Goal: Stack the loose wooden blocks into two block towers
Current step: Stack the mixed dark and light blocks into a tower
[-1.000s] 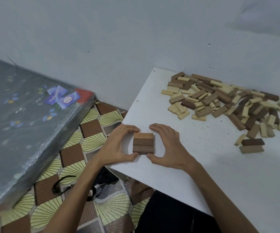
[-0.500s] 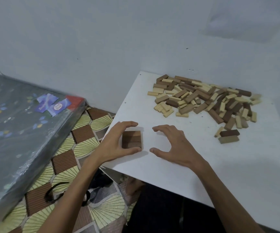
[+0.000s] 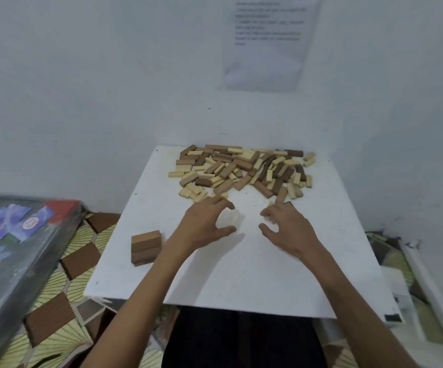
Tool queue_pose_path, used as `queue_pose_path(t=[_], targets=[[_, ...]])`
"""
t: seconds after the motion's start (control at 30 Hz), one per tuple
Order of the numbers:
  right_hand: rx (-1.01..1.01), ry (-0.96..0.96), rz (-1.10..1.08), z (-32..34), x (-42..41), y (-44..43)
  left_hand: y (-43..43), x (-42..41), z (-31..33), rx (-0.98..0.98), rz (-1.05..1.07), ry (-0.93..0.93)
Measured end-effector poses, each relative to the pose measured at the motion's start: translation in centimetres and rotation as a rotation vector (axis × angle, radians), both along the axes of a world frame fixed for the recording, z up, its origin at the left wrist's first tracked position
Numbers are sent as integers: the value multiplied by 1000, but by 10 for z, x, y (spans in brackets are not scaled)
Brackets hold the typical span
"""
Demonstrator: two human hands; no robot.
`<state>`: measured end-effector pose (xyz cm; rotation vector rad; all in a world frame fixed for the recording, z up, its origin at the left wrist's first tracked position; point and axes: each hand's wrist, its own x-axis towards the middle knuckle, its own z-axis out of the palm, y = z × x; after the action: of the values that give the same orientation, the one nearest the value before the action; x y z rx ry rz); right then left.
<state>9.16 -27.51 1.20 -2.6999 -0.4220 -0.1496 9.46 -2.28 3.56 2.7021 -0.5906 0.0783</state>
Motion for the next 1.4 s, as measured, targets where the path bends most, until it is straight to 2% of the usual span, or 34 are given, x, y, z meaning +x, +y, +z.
queue_pose_path(t=[0.2, 0.33, 0.43, 0.57, 0.67, 0.8, 1.0, 1.2, 1.4], targets=[[-279, 115, -70, 1, 21, -56, -70, 48, -9, 5, -41, 44], [-349, 122, 4, -6, 28, -68, -93, 88, -11, 159, -110, 32], [-366, 78, 55, -10, 28, -69, -100, 109, -13, 348, -156, -57], [-241, -35, 48, -22, 26, -70, -99, 111, -23, 447, -198, -157], [-203, -74, 19, -25, 27, -70, -93, 106, -33, 365, -194, -137], [-135, 23, 30, -27, 24, -68, -80, 92, -38, 144, -183, -45], [-16, 28, -11, -32, -3, -49, -48, 39, -52, -152, -51, 72], [225, 125, -69, -39, -42, -7, -39, -17, -57, -305, -37, 118], [228, 273, 50, -26, -49, 0, -32, -46, -70, -361, 32, 217]])
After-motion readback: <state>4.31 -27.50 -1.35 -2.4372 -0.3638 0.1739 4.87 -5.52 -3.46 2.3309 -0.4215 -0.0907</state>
